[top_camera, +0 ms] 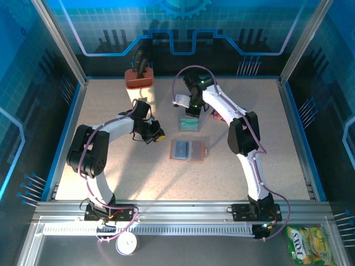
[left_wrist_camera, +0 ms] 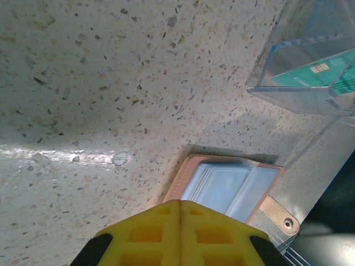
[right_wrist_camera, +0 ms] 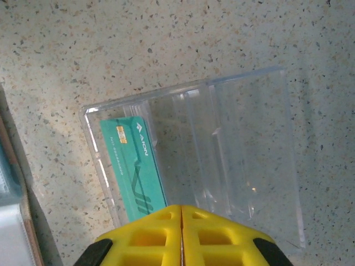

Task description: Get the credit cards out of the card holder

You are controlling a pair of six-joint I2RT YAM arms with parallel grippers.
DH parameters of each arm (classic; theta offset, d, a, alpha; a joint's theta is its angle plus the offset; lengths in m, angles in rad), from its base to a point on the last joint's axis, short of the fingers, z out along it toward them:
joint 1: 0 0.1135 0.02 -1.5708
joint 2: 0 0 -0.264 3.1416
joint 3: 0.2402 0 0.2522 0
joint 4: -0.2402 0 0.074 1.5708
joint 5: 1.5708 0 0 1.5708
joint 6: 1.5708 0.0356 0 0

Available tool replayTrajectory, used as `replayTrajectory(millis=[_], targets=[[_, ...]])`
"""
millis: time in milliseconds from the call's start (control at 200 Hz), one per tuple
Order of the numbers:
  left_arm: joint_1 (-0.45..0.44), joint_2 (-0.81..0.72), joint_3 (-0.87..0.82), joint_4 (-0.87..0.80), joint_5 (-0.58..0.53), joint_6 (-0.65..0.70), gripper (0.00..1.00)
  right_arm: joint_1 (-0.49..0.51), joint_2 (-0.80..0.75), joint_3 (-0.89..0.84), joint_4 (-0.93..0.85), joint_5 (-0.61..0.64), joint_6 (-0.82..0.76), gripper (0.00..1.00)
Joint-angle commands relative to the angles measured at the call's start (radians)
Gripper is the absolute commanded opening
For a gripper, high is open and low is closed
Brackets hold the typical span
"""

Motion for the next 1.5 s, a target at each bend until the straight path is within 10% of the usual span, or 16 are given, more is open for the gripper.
replayTrajectory(millis=[0, 945, 1496], targets=[[0.011, -0.004, -0.004, -0.003, 0.025, 0.002, 0.07, 0.001, 0.036, -0.013, 0.012, -0.006, 0.020, 0.09], [0.000, -0.020, -0.005, 0.014, 0.040, -0.007, 0.07, 0.020, -0.124, -0.159, 0.138, -0.006, 0.115, 0.17], [-0.099, -0.004, -0.042, 0.081, 0.054, -0.028, 0.07, 0.097, -0.477, -0.676, 0.504, -0.152, 0.702, 0.22]])
